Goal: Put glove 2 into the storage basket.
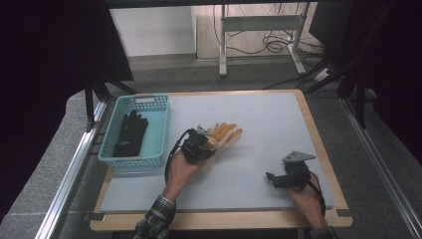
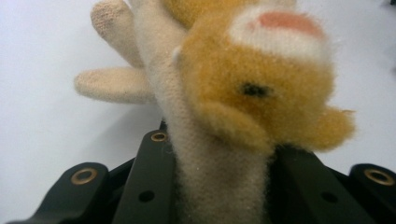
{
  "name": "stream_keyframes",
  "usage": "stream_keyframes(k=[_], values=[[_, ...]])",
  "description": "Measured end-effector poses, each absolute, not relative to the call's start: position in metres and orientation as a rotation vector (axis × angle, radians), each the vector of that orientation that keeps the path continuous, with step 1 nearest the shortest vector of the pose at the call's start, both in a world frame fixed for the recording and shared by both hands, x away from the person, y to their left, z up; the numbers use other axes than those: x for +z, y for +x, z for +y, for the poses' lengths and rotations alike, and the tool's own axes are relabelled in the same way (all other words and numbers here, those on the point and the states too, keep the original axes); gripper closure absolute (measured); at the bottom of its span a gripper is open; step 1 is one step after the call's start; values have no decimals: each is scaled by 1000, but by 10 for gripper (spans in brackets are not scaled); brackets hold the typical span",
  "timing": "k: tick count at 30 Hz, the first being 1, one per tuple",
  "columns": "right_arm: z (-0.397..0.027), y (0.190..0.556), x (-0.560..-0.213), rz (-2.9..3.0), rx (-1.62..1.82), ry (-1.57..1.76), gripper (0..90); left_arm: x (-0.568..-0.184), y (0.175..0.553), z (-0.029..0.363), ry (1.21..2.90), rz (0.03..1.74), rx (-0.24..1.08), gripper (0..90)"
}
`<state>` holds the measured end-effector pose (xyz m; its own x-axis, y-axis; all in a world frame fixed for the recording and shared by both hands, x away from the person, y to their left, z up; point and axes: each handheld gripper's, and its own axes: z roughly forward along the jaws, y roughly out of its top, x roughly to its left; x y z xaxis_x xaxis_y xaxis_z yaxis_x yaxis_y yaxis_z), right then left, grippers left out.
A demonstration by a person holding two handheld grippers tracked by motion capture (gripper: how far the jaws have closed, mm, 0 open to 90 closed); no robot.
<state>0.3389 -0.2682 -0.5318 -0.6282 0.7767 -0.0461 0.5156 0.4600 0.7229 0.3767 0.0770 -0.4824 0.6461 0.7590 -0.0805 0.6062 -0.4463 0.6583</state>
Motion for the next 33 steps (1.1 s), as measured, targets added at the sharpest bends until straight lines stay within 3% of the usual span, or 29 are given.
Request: stream_keyframes(k=[16, 24, 33], values=[[-268, 339, -532, 2344, 973, 1090, 109, -426, 382, 124, 2145, 1178, 475, 724], [-268, 339, -532, 2343, 974, 1091, 109, -403, 390, 177, 2052, 1358, 575, 719], [-268, 339, -532, 2344, 974, 1090, 109, -409, 398, 230, 1985, 1565, 629, 714]])
